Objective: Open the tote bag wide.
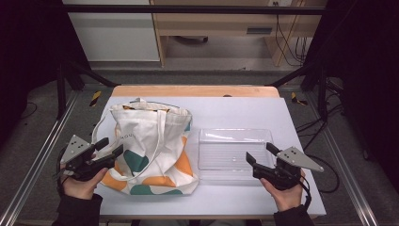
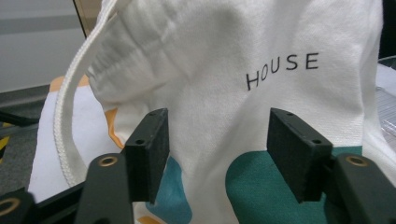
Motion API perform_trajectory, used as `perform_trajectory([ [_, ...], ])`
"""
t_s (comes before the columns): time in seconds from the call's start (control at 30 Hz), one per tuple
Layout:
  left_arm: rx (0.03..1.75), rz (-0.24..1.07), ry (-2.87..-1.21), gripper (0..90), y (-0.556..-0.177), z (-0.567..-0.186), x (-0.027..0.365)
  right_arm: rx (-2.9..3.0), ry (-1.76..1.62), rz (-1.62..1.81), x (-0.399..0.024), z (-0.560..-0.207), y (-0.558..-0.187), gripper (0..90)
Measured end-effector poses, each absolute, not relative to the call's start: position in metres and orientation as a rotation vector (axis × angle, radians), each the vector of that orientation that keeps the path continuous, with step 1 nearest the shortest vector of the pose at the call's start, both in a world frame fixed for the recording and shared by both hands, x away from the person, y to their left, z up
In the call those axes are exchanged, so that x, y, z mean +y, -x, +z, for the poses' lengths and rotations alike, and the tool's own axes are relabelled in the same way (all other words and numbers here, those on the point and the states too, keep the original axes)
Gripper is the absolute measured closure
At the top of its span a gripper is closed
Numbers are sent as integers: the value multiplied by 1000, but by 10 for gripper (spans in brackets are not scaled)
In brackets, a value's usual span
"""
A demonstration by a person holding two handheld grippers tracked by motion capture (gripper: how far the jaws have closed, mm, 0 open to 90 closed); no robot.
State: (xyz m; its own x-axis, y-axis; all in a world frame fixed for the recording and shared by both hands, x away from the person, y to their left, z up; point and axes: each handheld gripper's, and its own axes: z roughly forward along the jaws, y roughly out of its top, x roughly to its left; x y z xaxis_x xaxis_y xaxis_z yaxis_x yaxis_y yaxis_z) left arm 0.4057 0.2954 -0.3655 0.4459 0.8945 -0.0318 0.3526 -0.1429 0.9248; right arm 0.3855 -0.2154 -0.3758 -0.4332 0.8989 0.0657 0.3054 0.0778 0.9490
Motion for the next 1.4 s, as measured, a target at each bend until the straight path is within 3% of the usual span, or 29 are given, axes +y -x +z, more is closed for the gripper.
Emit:
perform_trajectory([
  [0.23,1104,674,-1741,531,-410,-371,293,1833,-1180,1368,-207,-378,-388,237],
  [0.6,1075,678,-1735,581,-422,-365,281,1893,-1154,1363,-190,-380,-396,254],
  [0.93,1060,639,-1772,845,-425,-370,277,1939,-1107,1393,-167,-374,-401,259],
  [1.4,1065,646,-1754,873,-415,-373,278,1994,-993,1544,-98,-349,-411,273],
])
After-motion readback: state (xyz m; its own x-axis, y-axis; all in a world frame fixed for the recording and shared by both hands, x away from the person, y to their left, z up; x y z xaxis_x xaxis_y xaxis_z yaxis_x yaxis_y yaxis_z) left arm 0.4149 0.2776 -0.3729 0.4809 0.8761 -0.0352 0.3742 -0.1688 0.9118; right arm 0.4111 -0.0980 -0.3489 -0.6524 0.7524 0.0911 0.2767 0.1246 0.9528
